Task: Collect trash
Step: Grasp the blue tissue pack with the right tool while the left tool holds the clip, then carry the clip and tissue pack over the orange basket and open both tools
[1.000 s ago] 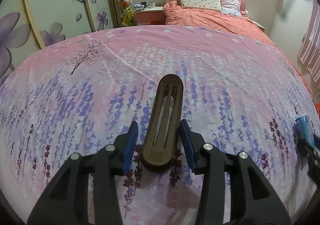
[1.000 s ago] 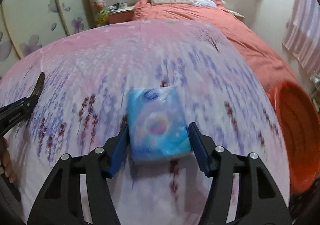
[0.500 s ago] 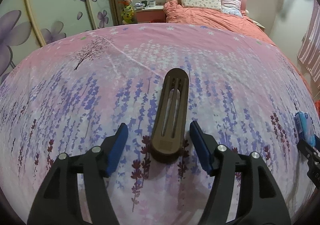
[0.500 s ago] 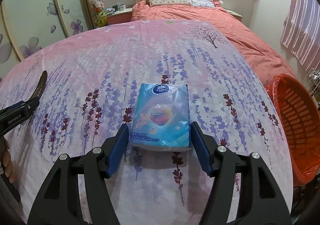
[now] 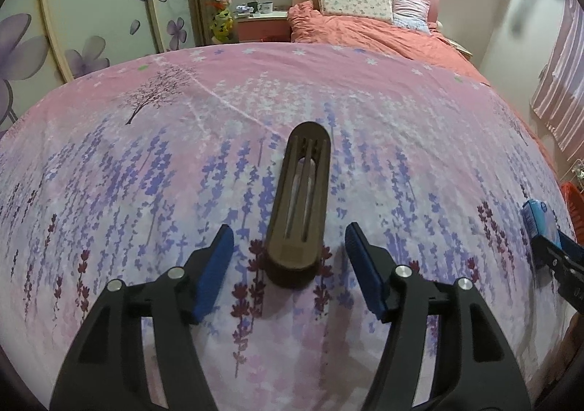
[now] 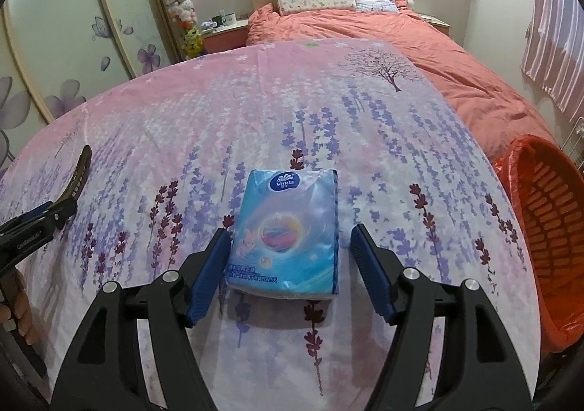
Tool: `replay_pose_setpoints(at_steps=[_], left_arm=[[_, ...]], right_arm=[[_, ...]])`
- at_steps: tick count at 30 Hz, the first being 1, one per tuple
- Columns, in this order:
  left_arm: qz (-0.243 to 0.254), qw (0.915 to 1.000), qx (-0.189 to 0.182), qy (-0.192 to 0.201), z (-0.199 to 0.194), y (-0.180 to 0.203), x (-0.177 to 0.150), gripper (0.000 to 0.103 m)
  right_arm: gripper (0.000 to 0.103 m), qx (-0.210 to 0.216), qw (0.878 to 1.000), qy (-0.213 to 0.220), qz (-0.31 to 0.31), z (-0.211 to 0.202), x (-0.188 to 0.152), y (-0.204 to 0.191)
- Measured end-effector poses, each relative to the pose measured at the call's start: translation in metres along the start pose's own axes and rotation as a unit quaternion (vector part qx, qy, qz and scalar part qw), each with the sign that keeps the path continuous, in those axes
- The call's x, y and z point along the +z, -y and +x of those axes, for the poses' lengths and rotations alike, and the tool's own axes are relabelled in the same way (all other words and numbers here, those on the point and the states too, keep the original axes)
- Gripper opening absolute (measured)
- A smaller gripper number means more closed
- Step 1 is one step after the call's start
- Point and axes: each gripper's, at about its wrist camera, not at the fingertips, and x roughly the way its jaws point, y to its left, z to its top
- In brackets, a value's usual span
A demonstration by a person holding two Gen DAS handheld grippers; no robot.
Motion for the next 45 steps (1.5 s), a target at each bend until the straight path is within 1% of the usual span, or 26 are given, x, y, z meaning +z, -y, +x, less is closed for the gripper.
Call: replay_pose_setpoints(at_steps=[7, 8, 9, 10, 11, 12, 17, 21, 29, 35, 40, 45], left_arm=[[0.008, 1.0, -0.001, 0.001, 0.006, 0.007, 0.01, 0.055], [0.008, 1.0, -0.002, 0.001, 0.006, 0.008, 0.01, 0.054], [0.008, 1.0, 0.0, 0.001, 0.008, 0.011, 0.013, 0.05], [0.01, 0.9999, 0.002, 0.001, 0.009, 0.013, 0.015, 0.043], [0.013, 0.9999, 0.003, 0.002, 0.01, 0.014, 0.016, 0.04], [0.015, 0.9999, 0.005, 0.003, 0.011, 0.015, 0.017, 0.033], [0.015, 0.9999, 0.001, 0.005, 0.01, 0.015, 0.019, 0.032], [0.014, 0.9998, 0.008, 0.015, 0.005, 0.014, 0.016, 0.032], [0.025, 0.9988, 0.017, 0.037, -0.023, 0.022, 0.022, 0.032], [0.041, 0.9971, 0.009, 0.064, -0.06, 0.045, 0.032, 0.032], [0.051, 0.9958, -0.012, 0.075, -0.087, 0.072, 0.037, 0.032], [0.067, 0.9937, -0.037, 0.082, -0.108, 0.108, 0.036, 0.032]], right_arm=[[0.067, -0.01, 1.0, -0.001, -0.005, 0.003, 0.003, -0.007], [0.059, -0.013, 1.0, -0.001, -0.005, 0.002, 0.003, -0.007], [0.053, -0.018, 1.0, 0.001, -0.005, 0.001, 0.003, -0.008], [0.053, -0.018, 1.0, 0.001, -0.004, 0.0, 0.002, -0.008], [0.052, -0.017, 1.0, 0.001, -0.006, 0.0, 0.002, -0.008], [0.052, -0.016, 1.0, 0.002, -0.006, -0.001, 0.001, -0.007], [0.047, -0.008, 1.0, 0.007, -0.006, -0.005, -0.001, -0.005], [0.046, 0.0, 1.0, 0.015, -0.007, -0.016, -0.003, -0.004], [0.046, 0.009, 0.999, 0.049, -0.002, -0.046, 0.002, 0.004], [0.046, 0.009, 0.995, 0.094, 0.006, -0.085, 0.013, 0.022], [0.046, 0.0, 0.991, 0.13, 0.013, -0.115, 0.015, 0.04], [0.046, -0.011, 0.988, 0.151, 0.024, -0.135, 0.011, 0.057]])
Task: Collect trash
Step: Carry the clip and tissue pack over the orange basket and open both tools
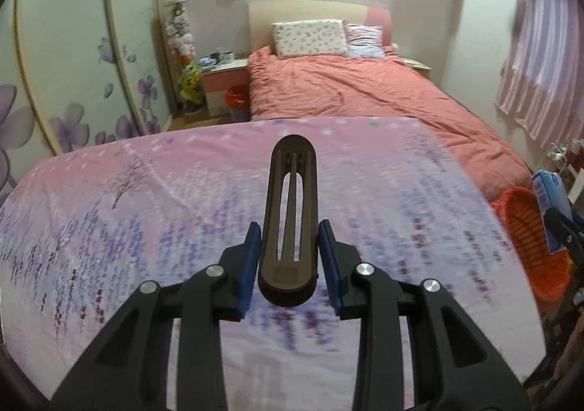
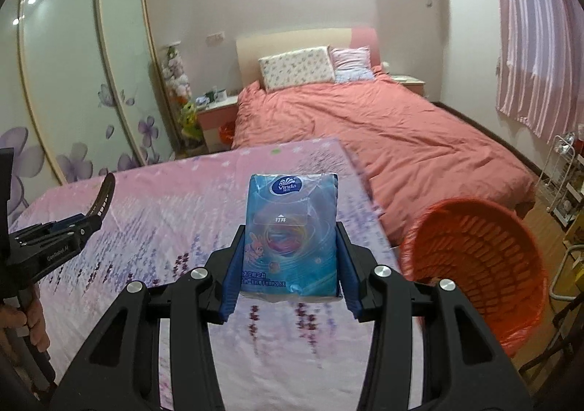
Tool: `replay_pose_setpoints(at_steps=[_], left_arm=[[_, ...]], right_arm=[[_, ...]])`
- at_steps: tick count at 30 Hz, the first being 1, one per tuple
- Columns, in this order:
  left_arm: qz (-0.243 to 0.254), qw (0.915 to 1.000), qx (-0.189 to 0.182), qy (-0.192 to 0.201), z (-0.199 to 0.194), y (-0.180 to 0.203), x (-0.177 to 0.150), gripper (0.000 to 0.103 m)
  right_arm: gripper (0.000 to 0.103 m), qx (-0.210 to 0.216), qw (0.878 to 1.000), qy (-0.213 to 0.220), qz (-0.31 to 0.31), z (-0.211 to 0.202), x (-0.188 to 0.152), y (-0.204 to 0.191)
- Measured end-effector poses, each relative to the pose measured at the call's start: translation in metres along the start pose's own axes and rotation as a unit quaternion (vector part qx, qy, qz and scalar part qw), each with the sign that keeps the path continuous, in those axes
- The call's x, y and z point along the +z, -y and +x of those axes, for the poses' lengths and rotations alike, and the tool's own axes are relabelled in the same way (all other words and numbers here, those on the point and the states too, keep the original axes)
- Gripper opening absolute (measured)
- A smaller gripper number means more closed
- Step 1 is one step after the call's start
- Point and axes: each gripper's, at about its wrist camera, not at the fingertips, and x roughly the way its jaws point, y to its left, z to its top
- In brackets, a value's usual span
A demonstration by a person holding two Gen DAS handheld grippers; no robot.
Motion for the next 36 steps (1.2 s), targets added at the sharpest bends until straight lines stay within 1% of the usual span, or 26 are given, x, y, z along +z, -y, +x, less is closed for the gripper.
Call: replay_pose_setpoints(at_steps=[8, 14, 18, 28, 34, 36], left_arm=[[0.04, 0.9978, -0.05, 0.016, -0.019, 0.071, 0.011, 0.032], [0.069, 0.9938, -0.085, 0.021, -0.027, 0.126, 0.011, 0.032], [0.083, 0.9907, -0.106, 0.021, -0.028, 0.155, 0.011, 0.032], [0.126, 0.9772, -0.17, 0.007, -0.017, 0.245, 0.002, 0.032], [0.139, 0.9674, -0.211, -0.012, 0.0, 0.301, -0.004, 0.033], [0.146, 0.9645, -0.22, -0.017, 0.008, 0.316, -0.006, 0.033]], right_arm=[[0.046, -0.029, 0.999, 0.023, 0.029, -0.021, 0.001, 0.044], [0.046, -0.05, 0.997, 0.037, 0.053, -0.029, 0.0, 0.075], [0.046, -0.063, 0.995, 0.044, 0.07, -0.033, -0.002, 0.096], [0.046, -0.097, 0.988, 0.049, 0.113, -0.026, -0.004, 0.148], [0.047, -0.103, 0.984, 0.041, 0.139, -0.016, -0.007, 0.176], [0.05, -0.1, 0.983, 0.036, 0.15, -0.011, -0.008, 0.188]])
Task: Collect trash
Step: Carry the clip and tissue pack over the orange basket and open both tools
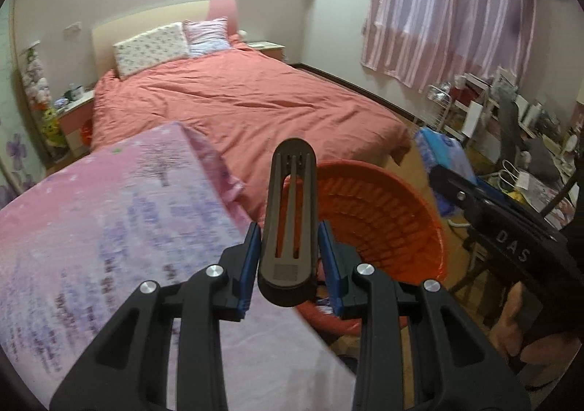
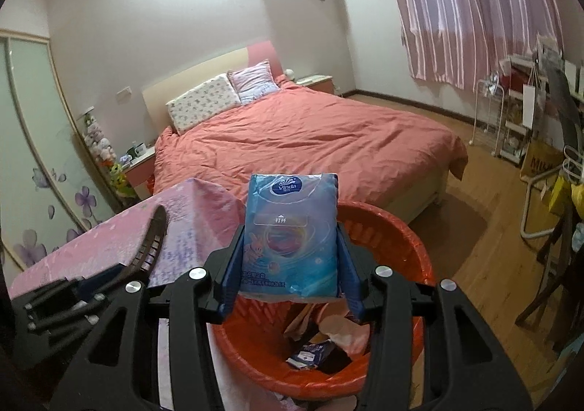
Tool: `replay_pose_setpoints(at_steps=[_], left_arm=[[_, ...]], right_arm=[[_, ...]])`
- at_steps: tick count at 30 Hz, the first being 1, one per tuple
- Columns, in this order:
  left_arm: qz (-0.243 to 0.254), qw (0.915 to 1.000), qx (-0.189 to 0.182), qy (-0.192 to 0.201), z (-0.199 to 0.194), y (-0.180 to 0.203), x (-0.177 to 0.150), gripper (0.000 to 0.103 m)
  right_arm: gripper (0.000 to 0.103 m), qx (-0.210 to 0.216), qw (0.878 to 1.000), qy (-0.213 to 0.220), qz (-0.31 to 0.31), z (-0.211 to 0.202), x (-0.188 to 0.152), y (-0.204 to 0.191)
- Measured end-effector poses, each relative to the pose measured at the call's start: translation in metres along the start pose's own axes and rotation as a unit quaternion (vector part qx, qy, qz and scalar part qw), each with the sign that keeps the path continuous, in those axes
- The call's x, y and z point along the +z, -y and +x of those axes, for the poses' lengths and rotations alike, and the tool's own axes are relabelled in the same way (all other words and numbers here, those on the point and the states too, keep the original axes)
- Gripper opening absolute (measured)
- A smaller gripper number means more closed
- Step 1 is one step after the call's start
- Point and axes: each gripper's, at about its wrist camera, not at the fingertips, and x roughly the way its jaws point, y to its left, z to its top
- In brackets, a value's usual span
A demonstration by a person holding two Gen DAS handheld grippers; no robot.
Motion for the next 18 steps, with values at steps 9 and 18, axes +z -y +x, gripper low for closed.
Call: replay_pose_setpoints(at_steps=[9, 18], left_arm=[[-0.004, 0.9996, 0.019, -0.023, 0.042, -0.002, -0.007, 0.062], [-0.029, 0.9948, 0.096, 0.016, -0.018, -0.05, -0.044, 0.096]], right_arm=[[0.075, -0.016, 1.0, -0.009, 0.021, 0.009, -0.012, 0.027], [0.101, -0.097, 0.991, 0.063, -0.072, -0.045, -0.032, -0.007]])
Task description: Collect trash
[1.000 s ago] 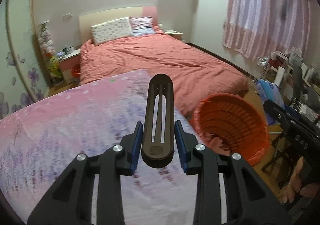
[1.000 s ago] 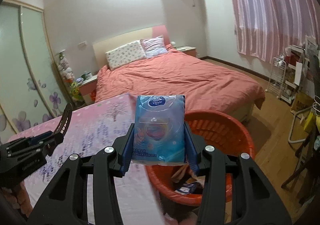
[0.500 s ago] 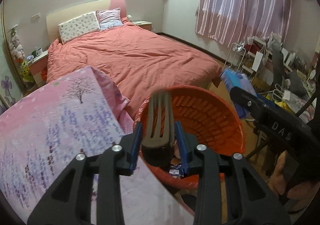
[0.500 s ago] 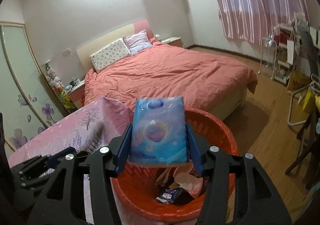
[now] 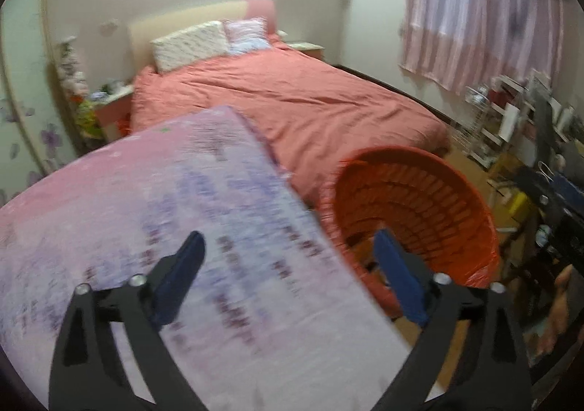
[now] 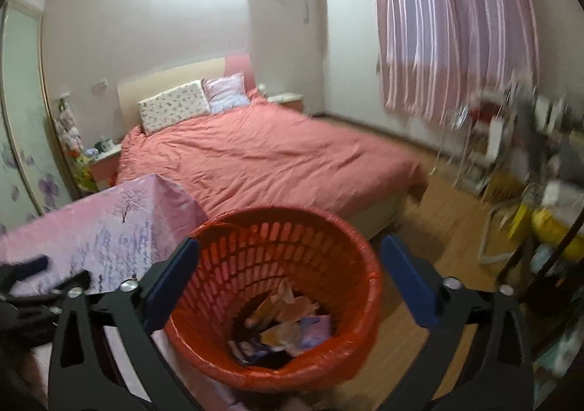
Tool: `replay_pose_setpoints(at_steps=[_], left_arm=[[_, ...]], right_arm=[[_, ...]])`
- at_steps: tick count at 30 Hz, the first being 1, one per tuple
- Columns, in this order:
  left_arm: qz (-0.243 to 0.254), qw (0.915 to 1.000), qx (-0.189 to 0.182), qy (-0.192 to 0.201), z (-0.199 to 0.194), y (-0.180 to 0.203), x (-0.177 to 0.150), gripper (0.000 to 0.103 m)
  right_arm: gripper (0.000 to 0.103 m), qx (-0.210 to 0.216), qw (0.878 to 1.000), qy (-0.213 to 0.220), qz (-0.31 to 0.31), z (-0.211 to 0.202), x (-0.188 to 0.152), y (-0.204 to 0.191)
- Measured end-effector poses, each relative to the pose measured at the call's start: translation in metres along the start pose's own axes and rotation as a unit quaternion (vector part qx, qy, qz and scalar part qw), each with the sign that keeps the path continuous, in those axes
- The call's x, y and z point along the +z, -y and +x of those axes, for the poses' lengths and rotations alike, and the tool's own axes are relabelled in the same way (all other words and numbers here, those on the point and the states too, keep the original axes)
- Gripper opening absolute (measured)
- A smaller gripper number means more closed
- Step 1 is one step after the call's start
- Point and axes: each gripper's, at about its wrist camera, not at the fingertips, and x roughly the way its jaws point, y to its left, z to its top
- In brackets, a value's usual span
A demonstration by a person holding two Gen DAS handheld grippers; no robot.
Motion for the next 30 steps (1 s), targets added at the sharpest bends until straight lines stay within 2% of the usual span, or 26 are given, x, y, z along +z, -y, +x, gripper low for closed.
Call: replay_pose_setpoints(at_steps=[5, 8, 15, 20, 23, 27, 30], left_arm=[[-0.026, 0.9983, 0.049, 0.016, -0.049, -0.037, -0.026, 0.099], [-0.029, 0.9951, 0.088, 0.035, -0.08, -0.053, -0.045, 0.099], [-0.06, 0.9871, 0.13, 0.072, -0.147, -0.083, -0.099, 0.099], [-0.081, 0.9812, 0.153, 0.085, -0.178, -0.087, -0.133, 0.099], [-0.086, 0.9781, 0.163, 0.097, -0.195, -0.087, -0.149, 0.099], [-0.104, 0.9753, 0.162, 0.108, -0.214, -0.091, -0.161, 0.099], [-0.114, 0.9739, 0.161, 0.113, -0.223, -0.092, -0.165, 0.099]], right_arm=[[0.101, -0.041, 0.997, 0.038, -0.051, -0.042, -0.006, -0.018], [0.101, -0.03, 0.996, 0.052, -0.065, -0.066, -0.013, -0.024], [0.101, -0.027, 0.994, 0.082, -0.065, -0.122, -0.032, -0.042], [0.101, -0.018, 0.995, 0.092, -0.046, -0.148, -0.046, -0.051], [0.101, -0.014, 0.995, 0.09, -0.035, -0.157, -0.056, -0.059], [0.101, -0.005, 0.998, 0.056, -0.02, -0.156, -0.062, -0.064], [0.101, -0.018, 0.999, 0.033, -0.017, -0.154, -0.066, -0.065]])
